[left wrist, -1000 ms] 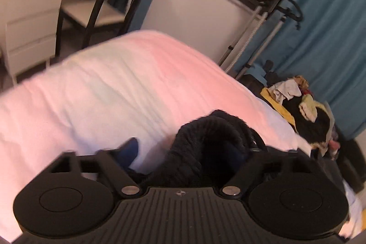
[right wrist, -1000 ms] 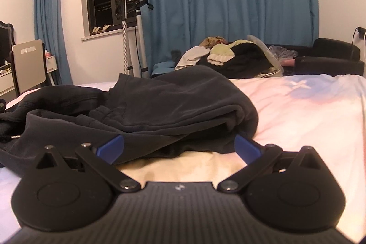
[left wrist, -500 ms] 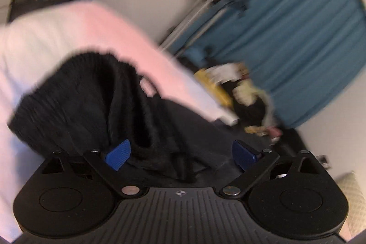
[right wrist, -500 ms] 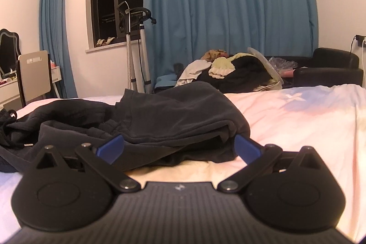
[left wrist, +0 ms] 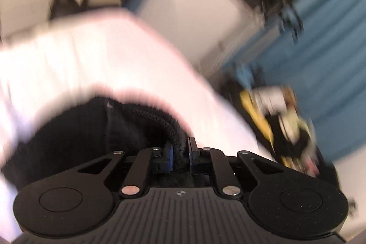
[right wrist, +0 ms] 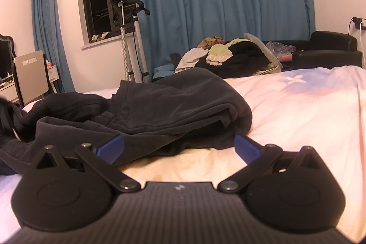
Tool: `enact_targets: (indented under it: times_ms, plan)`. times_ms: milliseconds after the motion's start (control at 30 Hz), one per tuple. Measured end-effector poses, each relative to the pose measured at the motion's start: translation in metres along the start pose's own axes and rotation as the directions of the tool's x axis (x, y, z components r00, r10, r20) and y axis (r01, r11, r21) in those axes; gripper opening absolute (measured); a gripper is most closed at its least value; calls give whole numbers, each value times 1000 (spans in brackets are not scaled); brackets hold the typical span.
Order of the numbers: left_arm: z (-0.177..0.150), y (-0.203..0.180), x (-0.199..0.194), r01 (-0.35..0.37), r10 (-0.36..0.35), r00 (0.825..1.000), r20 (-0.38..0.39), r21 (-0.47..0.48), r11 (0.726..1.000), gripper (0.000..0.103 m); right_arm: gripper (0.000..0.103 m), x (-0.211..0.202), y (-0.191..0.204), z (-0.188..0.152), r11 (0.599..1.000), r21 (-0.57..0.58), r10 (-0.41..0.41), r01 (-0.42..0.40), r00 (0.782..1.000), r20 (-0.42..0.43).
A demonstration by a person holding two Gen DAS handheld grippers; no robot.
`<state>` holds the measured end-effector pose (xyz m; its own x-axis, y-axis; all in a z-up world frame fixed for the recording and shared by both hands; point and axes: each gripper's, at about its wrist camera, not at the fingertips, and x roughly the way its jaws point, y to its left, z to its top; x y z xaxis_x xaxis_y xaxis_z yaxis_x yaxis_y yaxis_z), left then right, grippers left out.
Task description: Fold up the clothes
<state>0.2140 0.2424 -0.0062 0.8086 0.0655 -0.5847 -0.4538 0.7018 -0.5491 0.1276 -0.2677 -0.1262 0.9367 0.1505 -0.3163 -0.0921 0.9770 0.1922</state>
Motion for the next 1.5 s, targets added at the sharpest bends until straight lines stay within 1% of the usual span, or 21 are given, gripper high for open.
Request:
enact_targets:
  times_ms: [67, 133, 200, 267, 300, 367, 400, 433, 600, 700, 767, 867, 900, 933, 967, 1000, 1100, 1167, 1267, 1367, 1500]
  plan:
    - [17, -7, 16, -23, 22, 996, 83, 11, 1000, 14, 103, 1, 0, -1, 1000, -11, -3, 4, 1000, 27]
    - [23, -10, 38, -53, 47, 989, 137, 36, 998, 14, 103, 6, 0, -3, 1000, -25, -4, 5, 999, 31]
    - [22, -12, 63, -92, 79, 984, 158, 74, 993, 14, 103, 12, -1, -6, 1000, -23, 4, -3, 1000, 13]
    - [20, -13, 83, -124, 107, 982, 154, 104, 987, 15, 103, 20, -1, -10, 1000, -17, 10, -10, 1000, -10]
    - [18, -13, 93, -139, 121, 982, 148, 118, 983, 19, 103, 22, -1, -11, 1000, -14, 13, -13, 1000, -17]
    - [17, -14, 104, -174, 158, 980, 120, 139, 975, 52, 103, 26, -1, -12, 1000, -12, 24, -24, 1000, -17]
    - [14, -15, 102, -179, 163, 980, 112, 158, 971, 82, 103, 27, -1, -11, 999, -17, 34, -35, 999, -15]
    - [8, -20, 93, -173, 152, 981, 119, 189, 967, 91, 103, 27, 0, -11, 999, -24, 46, -46, 999, -12]
    - [-20, -42, 46, -142, 96, 984, 148, 345, 928, 93, 103, 19, 11, -6, 991, -55, 121, -120, 993, 8]
    - [-37, -55, 19, -125, 60, 985, 160, 435, 892, 97, 103, 6, 18, -1, 984, -93, 155, -151, 987, 34]
    - [-56, -65, -2, -120, 43, 986, 164, 492, 862, 97, 103, -3, 20, 3, 980, -98, 177, -172, 983, 42]
    - [-89, -77, -42, -140, 20, 976, 218, 554, 820, 97, 103, -18, 20, 9, 976, -111, 196, -188, 978, 66]
    - [-100, -80, -56, -144, 8, 971, 238, 563, 814, 97, 103, -22, 20, 10, 974, -118, 201, -191, 977, 75]
    - [-110, -82, -71, -142, -8, 966, 257, 560, 816, 97, 103, -27, 21, 12, 973, -124, 206, -194, 975, 84]
    - [-120, -84, -85, -130, -25, 964, 266, 548, 827, 97, 103, -31, 21, 13, 972, -129, 211, -198, 973, 92]
    - [-131, -84, -97, -106, -41, 964, 262, 523, 846, 97, 103, -34, 22, 14, 970, -133, 217, -203, 971, 96]
    - [-164, -81, -120, -32, -73, 976, 207, 461, 887, 97, 103, -42, 22, 17, 964, -131, 243, -229, 965, 96]
    - [-191, -80, -131, -17, -71, 979, 190, 423, 906, 97, 103, -46, 19, 18, 962, -105, 260, -251, 962, 86]
    - [-220, -79, -132, 37, -115, 982, 152, 440, 897, 97, 103, -54, 15, 19, 965, -72, 256, -251, 965, 64]
    - [-232, -85, -117, 54, -118, 987, 108, 468, 882, 97, 103, -54, 20, 25, 958, -97, 274, -270, 961, 32]
    - [-248, -74, -94, 48, -112, 988, 108, 471, 881, 97, 103, -28, 39, 43, 948, -143, 289, -286, 957, 2]
